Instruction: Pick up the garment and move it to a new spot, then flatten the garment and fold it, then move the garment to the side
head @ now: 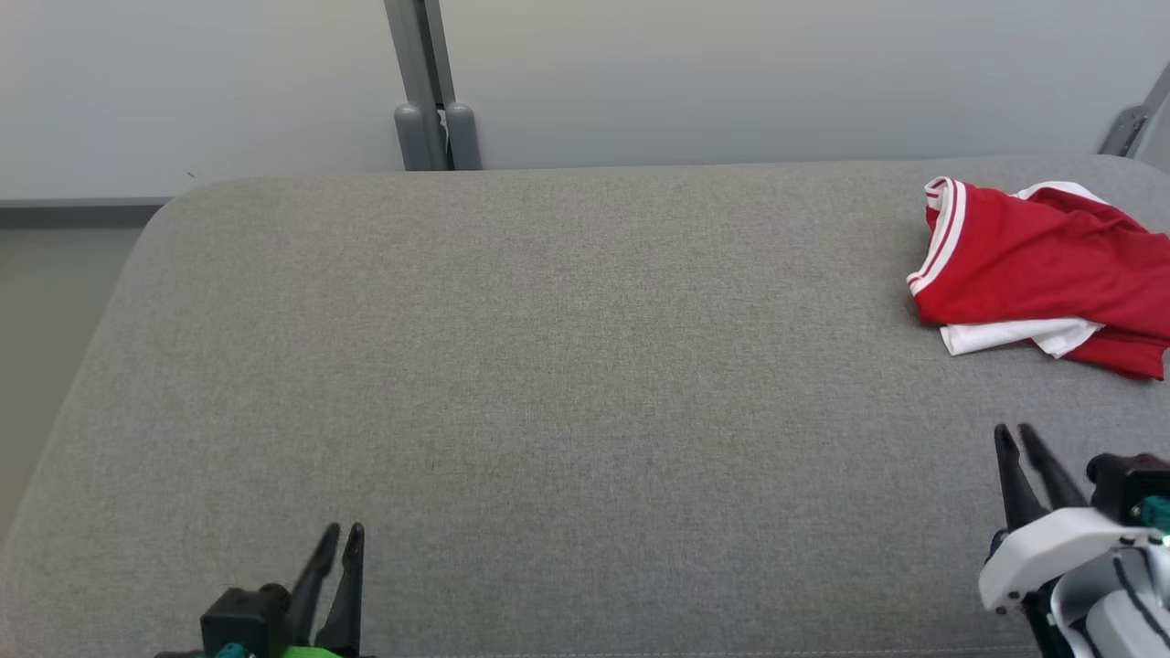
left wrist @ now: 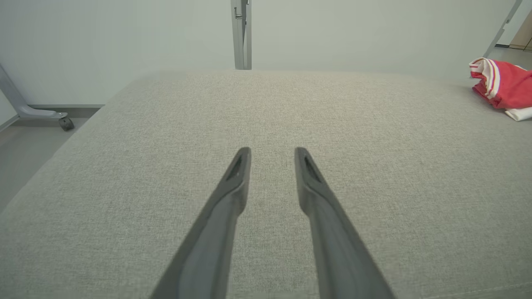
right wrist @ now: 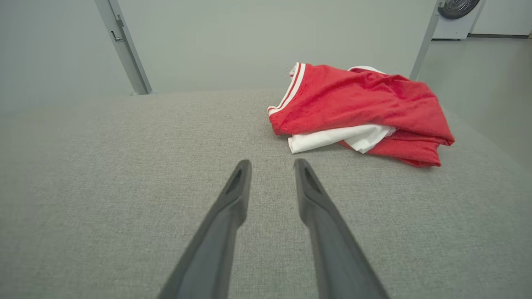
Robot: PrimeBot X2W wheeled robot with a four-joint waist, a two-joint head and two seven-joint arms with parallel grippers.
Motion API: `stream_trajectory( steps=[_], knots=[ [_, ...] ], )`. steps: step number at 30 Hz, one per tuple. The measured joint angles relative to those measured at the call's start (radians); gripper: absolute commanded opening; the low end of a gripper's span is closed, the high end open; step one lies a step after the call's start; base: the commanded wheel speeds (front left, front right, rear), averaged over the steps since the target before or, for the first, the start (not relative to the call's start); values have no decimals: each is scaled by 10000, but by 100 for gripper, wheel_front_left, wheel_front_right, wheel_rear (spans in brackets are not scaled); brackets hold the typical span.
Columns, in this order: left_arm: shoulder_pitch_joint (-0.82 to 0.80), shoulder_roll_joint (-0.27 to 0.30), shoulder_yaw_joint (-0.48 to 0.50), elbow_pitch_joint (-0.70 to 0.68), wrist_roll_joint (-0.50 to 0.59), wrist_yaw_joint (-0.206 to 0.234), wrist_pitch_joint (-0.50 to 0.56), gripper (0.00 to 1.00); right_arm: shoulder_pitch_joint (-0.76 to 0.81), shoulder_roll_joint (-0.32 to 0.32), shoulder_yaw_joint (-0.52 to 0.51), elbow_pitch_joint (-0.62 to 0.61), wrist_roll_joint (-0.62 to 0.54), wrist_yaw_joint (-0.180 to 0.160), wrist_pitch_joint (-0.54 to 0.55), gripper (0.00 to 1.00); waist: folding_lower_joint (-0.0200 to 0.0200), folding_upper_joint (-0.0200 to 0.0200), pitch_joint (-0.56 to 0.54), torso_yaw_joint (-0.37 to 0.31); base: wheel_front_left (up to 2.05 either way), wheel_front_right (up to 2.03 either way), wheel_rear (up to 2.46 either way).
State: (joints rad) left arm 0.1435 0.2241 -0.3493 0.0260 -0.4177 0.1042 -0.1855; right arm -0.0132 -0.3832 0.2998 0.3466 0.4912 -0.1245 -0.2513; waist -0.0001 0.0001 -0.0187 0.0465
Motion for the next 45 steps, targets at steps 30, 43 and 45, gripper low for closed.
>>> stream_trajectory(
  steps=[30, 43, 45],
  knots=[
    [173, -506, 633, 368, -2930, -393, 454, 0, 313, 1118, -924, 115, 2637, 541, 903, 0, 0, 0, 63, -122, 0, 0, 0],
    [-125, -573, 1112, 610, -4466, -614, 763, 0, 212, 1484, -1453, 6, 3946, 849, 1338, 0, 0, 0, 91, -179, 0, 0, 0],
    [-171, -581, 1185, 654, -4615, -667, 798, 0, 208, 1542, -1538, -10, 4182, 894, 1404, 0, 0, 0, 94, -188, 0, 0, 0]
  ],
)
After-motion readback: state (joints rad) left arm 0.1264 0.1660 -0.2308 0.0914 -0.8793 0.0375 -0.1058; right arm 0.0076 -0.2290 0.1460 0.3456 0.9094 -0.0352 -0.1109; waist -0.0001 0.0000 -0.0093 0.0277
